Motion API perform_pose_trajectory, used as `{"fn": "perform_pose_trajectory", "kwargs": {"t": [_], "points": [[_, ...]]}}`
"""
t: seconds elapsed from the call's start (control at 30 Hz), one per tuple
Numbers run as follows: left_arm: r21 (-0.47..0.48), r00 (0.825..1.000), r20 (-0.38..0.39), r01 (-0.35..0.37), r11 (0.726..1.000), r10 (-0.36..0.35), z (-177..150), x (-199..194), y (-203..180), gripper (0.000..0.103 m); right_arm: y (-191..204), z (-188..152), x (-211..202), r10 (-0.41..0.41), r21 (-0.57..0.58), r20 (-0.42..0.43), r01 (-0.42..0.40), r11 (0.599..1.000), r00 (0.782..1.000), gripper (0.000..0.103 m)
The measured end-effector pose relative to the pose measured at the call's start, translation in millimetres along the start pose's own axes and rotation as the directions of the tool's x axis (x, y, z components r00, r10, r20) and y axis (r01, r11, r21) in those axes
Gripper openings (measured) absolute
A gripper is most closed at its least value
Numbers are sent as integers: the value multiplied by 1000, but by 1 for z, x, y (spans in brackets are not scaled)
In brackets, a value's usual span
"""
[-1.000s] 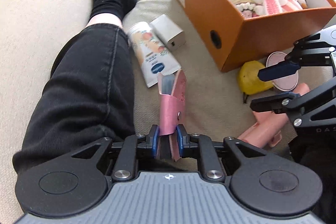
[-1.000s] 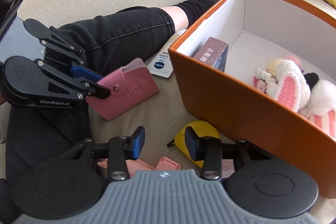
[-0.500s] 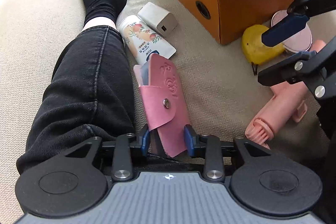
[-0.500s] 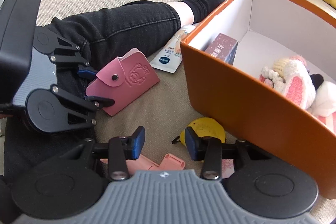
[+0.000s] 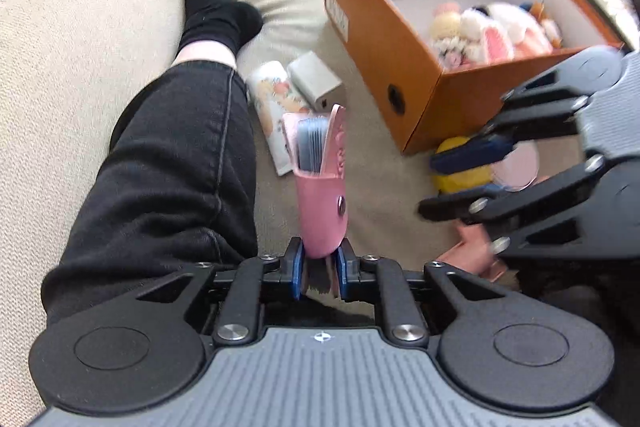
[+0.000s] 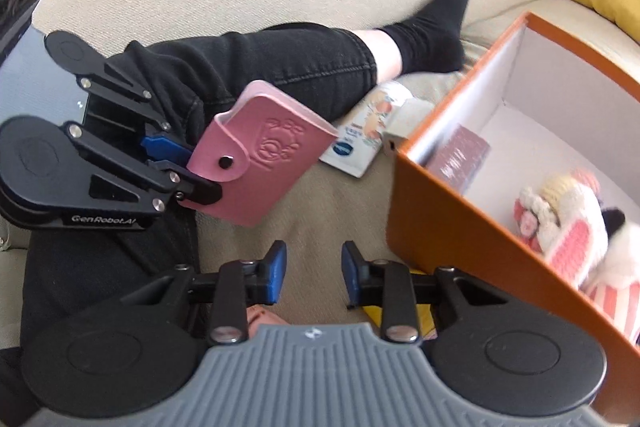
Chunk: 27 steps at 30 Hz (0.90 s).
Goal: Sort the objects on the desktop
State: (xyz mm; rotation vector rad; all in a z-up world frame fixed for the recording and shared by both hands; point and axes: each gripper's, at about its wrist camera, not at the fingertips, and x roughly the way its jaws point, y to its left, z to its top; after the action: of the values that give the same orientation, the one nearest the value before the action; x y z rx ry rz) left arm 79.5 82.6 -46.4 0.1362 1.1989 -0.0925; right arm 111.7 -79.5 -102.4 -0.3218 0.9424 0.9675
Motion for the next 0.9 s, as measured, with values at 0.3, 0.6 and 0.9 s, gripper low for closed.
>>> {"fn": "perform_pose_trajectory", "kwargs": {"t": [0.3, 0.6, 0.9], "points": [[-67, 996, -8, 86, 994, -87, 16, -5, 25, 17, 15, 32, 14, 75, -56, 22, -74, 996, 997, 23], [-216, 996, 20, 93, 972, -91, 12, 9, 58, 20, 13, 43, 60, 119, -3, -44, -119, 993, 992, 16], [-145, 997, 46, 70, 987, -64, 4, 4, 48, 35, 13, 47, 76, 18, -47, -48, -21, 999, 999, 7]]}}
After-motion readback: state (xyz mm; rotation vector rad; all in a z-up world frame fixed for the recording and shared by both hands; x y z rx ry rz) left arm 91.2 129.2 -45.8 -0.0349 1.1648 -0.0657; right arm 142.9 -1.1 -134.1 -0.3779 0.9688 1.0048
